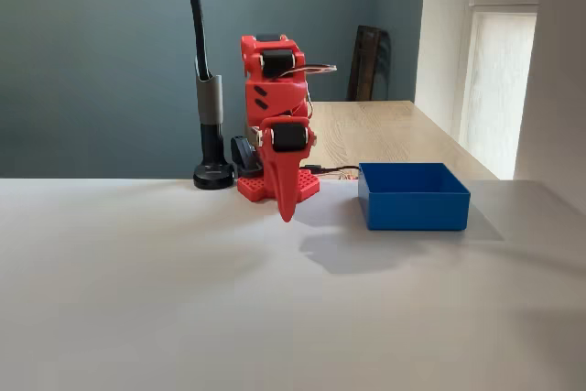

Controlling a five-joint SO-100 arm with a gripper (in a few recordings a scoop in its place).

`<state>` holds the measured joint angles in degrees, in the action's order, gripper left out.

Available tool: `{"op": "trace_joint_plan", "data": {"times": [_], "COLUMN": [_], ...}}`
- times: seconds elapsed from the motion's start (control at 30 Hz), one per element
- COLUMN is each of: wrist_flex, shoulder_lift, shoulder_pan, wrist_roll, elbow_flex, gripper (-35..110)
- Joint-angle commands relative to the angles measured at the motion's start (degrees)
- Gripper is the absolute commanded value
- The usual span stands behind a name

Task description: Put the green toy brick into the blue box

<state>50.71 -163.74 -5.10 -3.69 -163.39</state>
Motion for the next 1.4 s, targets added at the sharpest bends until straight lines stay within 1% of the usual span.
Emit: {"op": "trace_joint_plan", "data": {"times": [0.0,0.3,0.53,1.37], "wrist_flex": [-0.7,-1.1,-1.0,-0.9], "shoulder_lift": [-8.7,-18.2,-23.0,-23.5], "shoulder_pan": [-0.1,2.1,2.0,2.2], "wrist_roll": [0.3,-0.2,0.1,0.4], "elbow_flex": [-4.0,-14.0,-15.6,-15.6], "gripper": [0,0,0,0]}}
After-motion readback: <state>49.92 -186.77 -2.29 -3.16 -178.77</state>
